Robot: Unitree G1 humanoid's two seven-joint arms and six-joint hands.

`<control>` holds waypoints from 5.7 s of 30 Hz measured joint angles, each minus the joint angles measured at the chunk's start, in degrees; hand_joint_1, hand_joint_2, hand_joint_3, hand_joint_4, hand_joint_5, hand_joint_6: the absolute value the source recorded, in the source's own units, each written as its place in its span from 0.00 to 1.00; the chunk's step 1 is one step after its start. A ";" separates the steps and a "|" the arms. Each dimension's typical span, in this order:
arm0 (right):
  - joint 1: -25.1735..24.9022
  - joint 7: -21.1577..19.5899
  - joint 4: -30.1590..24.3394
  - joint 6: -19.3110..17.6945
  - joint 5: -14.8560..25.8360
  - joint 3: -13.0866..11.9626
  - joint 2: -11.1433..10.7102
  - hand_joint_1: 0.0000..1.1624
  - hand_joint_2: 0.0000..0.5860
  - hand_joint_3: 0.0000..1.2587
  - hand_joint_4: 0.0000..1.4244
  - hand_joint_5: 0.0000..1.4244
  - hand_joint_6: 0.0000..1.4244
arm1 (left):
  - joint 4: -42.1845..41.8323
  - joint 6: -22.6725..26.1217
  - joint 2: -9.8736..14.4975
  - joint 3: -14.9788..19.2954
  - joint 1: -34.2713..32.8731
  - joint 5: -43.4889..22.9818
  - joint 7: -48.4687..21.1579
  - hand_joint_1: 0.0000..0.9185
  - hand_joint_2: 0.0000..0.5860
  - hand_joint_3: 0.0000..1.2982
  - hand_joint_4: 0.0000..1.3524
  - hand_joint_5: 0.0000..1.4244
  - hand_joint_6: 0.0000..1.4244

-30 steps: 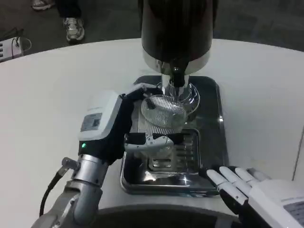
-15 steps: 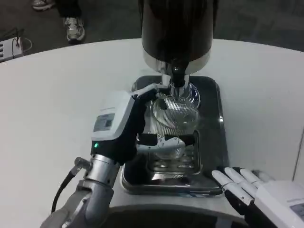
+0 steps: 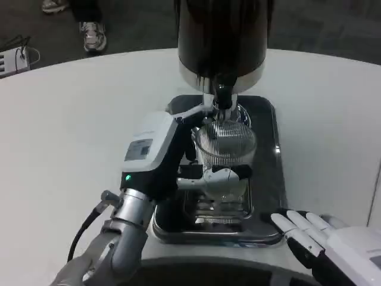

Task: Grasp the cup under the faucet to collect the drink, then remove the cup.

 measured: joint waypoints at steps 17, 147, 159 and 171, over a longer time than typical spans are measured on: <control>-0.01 -0.59 0.00 6.21 2.41 0.78 -4.96 0.48 0.69 0.04 0.00 0.00 0.00 | -2.01 1.28 0.68 -0.61 0.00 -0.01 -0.89 0.15 0.01 0.22 0.10 0.30 0.54; -2.13 -21.68 8.04 27.84 20.07 4.27 -4.15 0.59 0.42 0.00 0.00 0.07 0.07 | -33.96 0.25 14.70 6.71 -5.84 -26.93 -65.49 0.00 0.12 0.12 0.08 0.16 0.20; -7.58 -30.92 15.81 27.81 24.67 6.79 -6.02 0.63 0.37 0.00 0.00 0.01 0.03 | -34.19 0.70 14.75 6.70 -5.83 -27.02 -65.48 0.00 0.09 0.12 0.08 0.16 0.20; -13.88 -36.60 23.88 27.84 25.07 11.43 -7.56 0.66 0.35 0.00 0.00 0.00 0.00 | -34.29 0.76 14.83 6.69 -5.82 -27.01 -65.47 0.00 0.05 0.12 0.08 0.16 0.20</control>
